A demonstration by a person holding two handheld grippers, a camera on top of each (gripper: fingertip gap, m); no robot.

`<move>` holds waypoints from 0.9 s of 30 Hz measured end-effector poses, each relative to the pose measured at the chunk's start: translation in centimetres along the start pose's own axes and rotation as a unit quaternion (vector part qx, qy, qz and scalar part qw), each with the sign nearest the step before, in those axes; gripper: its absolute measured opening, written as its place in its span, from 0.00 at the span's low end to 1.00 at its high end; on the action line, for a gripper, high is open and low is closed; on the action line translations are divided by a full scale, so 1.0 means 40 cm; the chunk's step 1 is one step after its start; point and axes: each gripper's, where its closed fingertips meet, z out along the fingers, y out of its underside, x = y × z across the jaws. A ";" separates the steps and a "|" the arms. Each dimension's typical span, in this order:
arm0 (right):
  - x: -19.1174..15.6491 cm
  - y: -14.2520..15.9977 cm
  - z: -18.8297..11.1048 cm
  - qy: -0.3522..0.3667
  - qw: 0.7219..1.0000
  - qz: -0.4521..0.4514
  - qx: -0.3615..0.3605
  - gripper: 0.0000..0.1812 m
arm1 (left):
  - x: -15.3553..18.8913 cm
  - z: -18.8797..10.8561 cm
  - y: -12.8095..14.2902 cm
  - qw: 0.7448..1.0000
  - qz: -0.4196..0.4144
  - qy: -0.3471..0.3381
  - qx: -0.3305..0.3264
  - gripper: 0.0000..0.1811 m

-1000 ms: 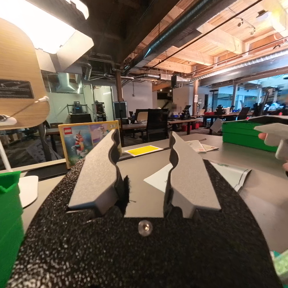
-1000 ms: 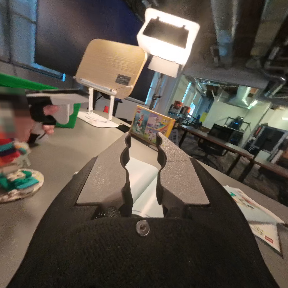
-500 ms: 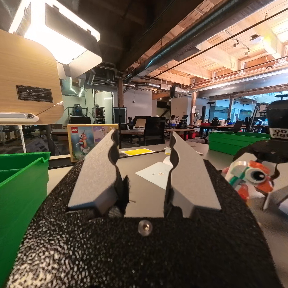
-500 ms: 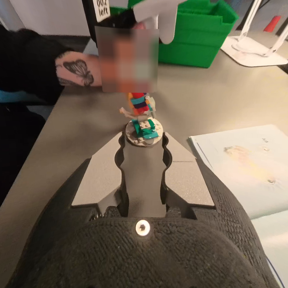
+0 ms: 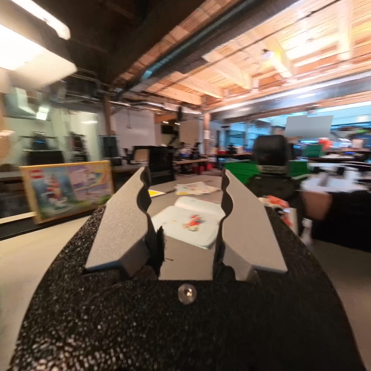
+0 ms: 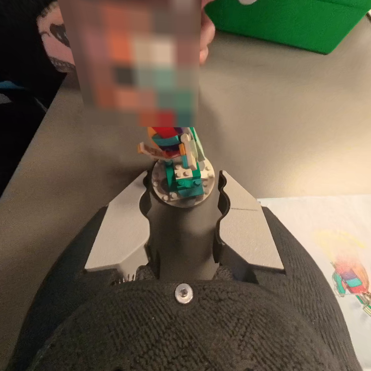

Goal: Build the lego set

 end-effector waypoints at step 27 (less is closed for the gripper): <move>0.002 -0.010 0.005 0.015 0.999 -0.039 0.006 0.20 | 0.205 -0.058 0.181 0.925 0.017 0.257 -0.280 0.26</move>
